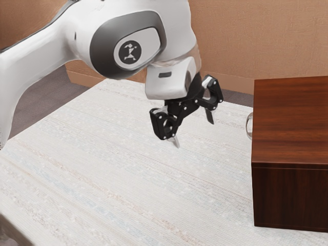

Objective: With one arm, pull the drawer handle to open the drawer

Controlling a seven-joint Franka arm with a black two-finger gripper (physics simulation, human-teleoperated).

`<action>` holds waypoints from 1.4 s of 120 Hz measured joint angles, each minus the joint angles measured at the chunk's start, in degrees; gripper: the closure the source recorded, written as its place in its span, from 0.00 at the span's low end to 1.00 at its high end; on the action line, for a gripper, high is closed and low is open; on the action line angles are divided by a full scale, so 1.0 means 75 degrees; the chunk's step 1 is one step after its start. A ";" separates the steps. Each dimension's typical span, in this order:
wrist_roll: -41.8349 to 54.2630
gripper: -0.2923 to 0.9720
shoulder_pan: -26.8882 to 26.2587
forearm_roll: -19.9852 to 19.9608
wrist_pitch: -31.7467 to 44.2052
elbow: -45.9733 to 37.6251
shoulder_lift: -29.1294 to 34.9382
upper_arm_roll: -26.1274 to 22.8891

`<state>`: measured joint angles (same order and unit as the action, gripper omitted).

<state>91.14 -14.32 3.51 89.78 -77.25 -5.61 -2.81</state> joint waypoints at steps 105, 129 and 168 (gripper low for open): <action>0.4303 0.23 0.1558 0.0794 0.4951 -0.1704 -0.0441 -0.0982; 0.4935 0.23 0.1647 0.0357 0.5446 -0.1777 -0.0773 -0.1028; 0.5637 0.23 0.2556 0.0332 0.5733 -0.1751 -0.1153 -0.2107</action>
<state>133.42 4.85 6.00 132.77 -90.38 -14.25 -18.62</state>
